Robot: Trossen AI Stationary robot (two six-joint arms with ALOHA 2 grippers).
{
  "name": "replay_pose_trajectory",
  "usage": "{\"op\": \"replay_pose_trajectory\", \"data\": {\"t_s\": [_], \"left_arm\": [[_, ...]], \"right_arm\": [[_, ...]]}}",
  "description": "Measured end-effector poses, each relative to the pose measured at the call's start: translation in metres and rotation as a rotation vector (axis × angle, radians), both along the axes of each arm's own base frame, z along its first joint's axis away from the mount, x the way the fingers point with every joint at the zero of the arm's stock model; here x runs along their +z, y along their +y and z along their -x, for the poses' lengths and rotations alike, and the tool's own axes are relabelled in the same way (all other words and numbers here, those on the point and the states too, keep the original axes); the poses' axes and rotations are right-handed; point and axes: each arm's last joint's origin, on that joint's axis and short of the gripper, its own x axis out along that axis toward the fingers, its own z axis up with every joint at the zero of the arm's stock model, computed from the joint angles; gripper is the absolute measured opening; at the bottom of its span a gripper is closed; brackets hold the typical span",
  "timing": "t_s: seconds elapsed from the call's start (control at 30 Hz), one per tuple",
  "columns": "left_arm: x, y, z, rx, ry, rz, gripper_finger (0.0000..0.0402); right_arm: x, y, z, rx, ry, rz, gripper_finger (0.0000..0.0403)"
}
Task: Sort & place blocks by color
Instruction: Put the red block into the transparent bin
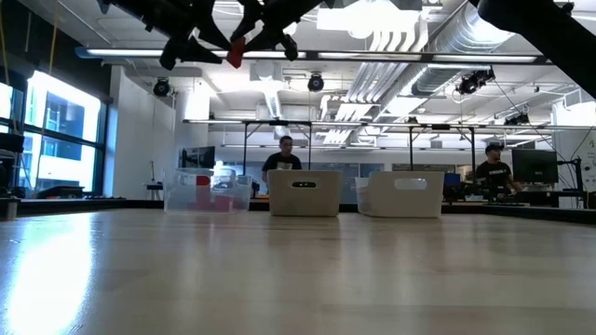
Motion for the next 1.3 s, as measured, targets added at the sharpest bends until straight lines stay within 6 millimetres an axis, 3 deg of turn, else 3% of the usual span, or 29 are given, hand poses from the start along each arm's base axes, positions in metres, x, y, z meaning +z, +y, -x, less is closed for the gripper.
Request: {"op": "replay_pose_trajectory", "data": {"t_s": [0.4,0.57,0.8,1.1,1.3], "left_arm": [[-0.008,0.007,-0.008,0.01,0.0,0.046,0.0196],[-0.003,0.01,-0.011,0.012,-0.046,-0.003,0.0186],[-0.001,0.009,-0.012,-0.005,-0.038,-0.033,0.0135],[-0.001,0.009,-0.012,-0.017,0.004,-0.073,0.0033],[-0.002,0.009,-0.011,-0.007,0.029,-0.085,0.0032]], "right_arm": [[0.004,0.019,-0.007,0.016,-0.037,0.02,0.0098],[0.004,0.021,-0.007,0.02,-0.038,0.019,0.0098],[0.003,0.021,-0.007,0.02,-0.022,0.024,0.0098],[0.002,0.021,-0.007,0.024,-0.012,0.029,0.0099],[0.002,0.019,-0.006,0.04,0.021,0.079,0.0095]]}}
